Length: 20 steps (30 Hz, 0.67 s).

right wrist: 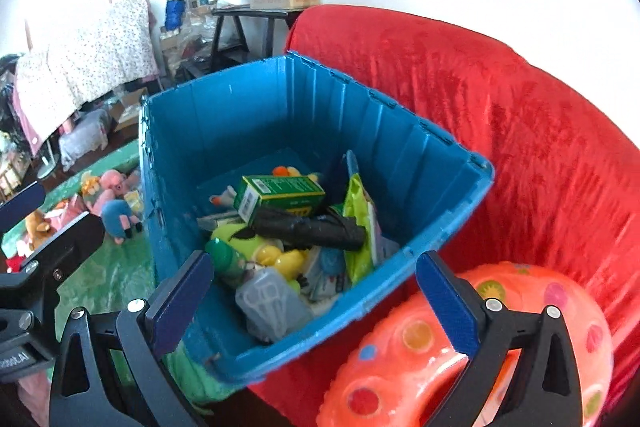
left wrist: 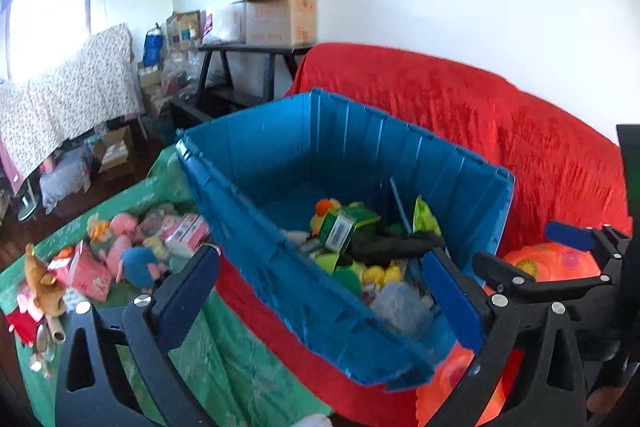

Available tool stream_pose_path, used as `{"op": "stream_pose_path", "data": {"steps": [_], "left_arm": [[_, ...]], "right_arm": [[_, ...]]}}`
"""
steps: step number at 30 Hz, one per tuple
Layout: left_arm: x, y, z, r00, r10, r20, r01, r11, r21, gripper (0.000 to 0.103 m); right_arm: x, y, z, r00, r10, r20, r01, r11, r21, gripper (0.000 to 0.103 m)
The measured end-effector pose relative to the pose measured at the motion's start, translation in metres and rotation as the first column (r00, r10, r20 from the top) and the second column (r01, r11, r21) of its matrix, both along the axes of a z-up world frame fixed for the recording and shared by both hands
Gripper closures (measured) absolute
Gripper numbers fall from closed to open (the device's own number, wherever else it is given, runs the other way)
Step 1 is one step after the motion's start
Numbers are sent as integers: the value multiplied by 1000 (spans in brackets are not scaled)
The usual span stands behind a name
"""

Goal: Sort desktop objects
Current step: 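Withdraw both open tools from above the blue bin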

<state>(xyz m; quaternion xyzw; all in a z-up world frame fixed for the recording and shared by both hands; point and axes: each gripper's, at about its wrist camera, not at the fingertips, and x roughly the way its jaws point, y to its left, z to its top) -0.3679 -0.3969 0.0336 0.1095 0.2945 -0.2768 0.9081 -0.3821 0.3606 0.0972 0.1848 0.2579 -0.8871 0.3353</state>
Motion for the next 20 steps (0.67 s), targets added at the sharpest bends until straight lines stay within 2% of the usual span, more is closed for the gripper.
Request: {"op": "stream_pose_path", "data": {"steps": [10,16,20], "left_arm": [[-18,53,16,988,154,14,-153,988,-8,0],[-27,88,21,979,203,7,-203,978,-49,0],[-34,101,22,979,202,11,-201,978,-64,0]], "right_arm": [[39,3,-2,999,46,9,-46,999,-10,0],[66,1,-8,997,80,2,-80,997,-10,0],[79,0,-15,996,91,-4,-91,996,-8,0]]}}
